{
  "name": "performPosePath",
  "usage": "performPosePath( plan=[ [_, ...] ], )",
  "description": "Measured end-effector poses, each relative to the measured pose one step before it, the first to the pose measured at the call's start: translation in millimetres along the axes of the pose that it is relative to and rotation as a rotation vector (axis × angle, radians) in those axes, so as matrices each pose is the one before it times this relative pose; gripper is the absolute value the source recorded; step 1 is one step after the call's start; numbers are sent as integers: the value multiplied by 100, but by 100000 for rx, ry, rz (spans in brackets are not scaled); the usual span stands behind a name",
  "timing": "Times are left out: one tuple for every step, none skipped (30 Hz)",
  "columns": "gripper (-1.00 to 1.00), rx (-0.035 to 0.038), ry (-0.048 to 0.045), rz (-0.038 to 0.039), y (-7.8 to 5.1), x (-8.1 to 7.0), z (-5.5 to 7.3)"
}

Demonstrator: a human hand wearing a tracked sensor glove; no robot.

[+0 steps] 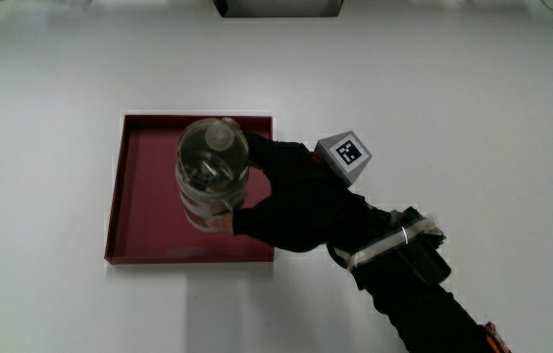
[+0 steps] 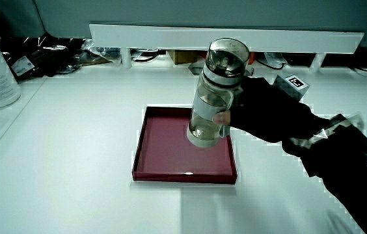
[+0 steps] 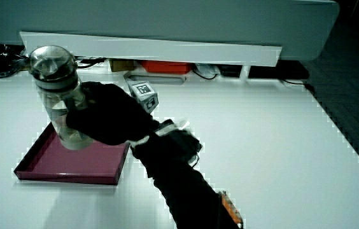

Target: Place bottle

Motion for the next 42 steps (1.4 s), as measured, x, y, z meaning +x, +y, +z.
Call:
performPosePath(
  plan=[
    [0, 843, 1278, -964, 224, 253, 47],
    [0, 1734, 1083, -317, 184, 348, 69],
    [0, 1745, 28, -671, 159, 506, 143],
    [0, 1356, 658, -1435, 102, 461, 110],
    [0, 1334, 1071, -1214, 112, 520, 108],
    [0, 1088, -207, -1626, 128, 756, 205],
    [0, 1335, 532, -1608, 34, 322, 17],
    [0, 1053, 174, -1649, 84, 515, 60],
    [0, 895, -277, -598, 140, 646, 101],
    [0, 944, 73, -2315, 63, 417, 13],
    [0, 529, 1268, 103, 112, 431, -31],
    [0, 999, 163, -1019, 59, 539, 9],
    [0, 550, 104, -628, 81, 484, -22],
    [0, 395, -1370, -2295, 97, 597, 20],
    [0, 603, 621, -845, 13, 289, -122],
    [0, 209, -681, -742, 48, 529, -5],
    [0, 54, -507, -1466, 15, 492, -7],
    [0, -53, 745, -1403, -6, 299, -80],
    [0, 581, -389, -627, 71, 501, -17],
    [0, -174, 400, -1130, -57, 141, -90],
    [0, -134, 660, -33, 59, 454, -3],
    [0, -92, 2490, -1721, -58, 327, 5],
    [0, -715, 1031, 630, 76, 209, 82],
    [0, -492, 1060, 374, -11, 13, 25],
    [0, -181, 9, -247, -35, -92, -24],
    [0, -124, -341, -514, 2, -57, -52],
    [0, 266, -676, -1025, 0, 43, -29],
    [0, -565, 429, 949, 102, 95, -25],
    [0, -214, -227, -853, -38, -21, -47],
    [0, 43, -19, 487, -15, 86, -12],
    [-3, 459, -602, -866, -56, -26, -20],
    [-6, -87, 1016, 205, -49, -58, -51],
    [-9, 415, -223, -217, 5, 153, 50],
    [-12, 21, -46, 78, 15, 58, 24],
    [-16, -67, 276, -72, 11, 24, 0],
    [-19, -552, -120, 445, 28, 96, 27],
    [-22, 176, -161, -462, 17, 44, 14],
    [-25, -126, -416, 118, 32, 65, 20],
    [-28, -59, 1621, -218, -51, -18, -34],
    [-31, -105, -297, -338, 29, 75, 43],
    [-34, 217, 760, 398, 16, 114, 3],
    [-38, -168, -207, 165, -51, -134, -26]
  ],
)
